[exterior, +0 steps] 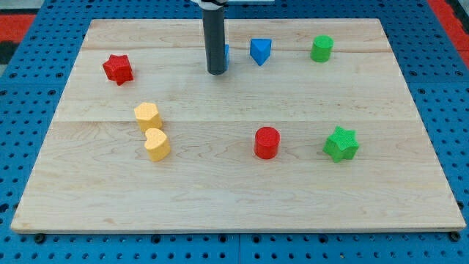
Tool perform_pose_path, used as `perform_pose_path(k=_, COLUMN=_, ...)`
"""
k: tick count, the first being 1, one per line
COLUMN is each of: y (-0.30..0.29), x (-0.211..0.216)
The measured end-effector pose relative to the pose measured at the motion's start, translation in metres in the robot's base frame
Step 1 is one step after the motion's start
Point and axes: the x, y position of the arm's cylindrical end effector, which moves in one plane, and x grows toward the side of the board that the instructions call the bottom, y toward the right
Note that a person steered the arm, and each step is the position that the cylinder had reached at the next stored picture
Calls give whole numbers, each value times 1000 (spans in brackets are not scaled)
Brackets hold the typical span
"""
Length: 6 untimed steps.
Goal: Slide the green star to the left of blue cube
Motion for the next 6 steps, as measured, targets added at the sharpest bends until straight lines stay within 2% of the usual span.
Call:
perform_pose_path(k=2, y=29, x=-6)
perform_pose_path(k=3, y=48, x=30)
perform_pose_path(k=5, y=232, x=86)
perform_pose_path(k=6, y=282, x=152)
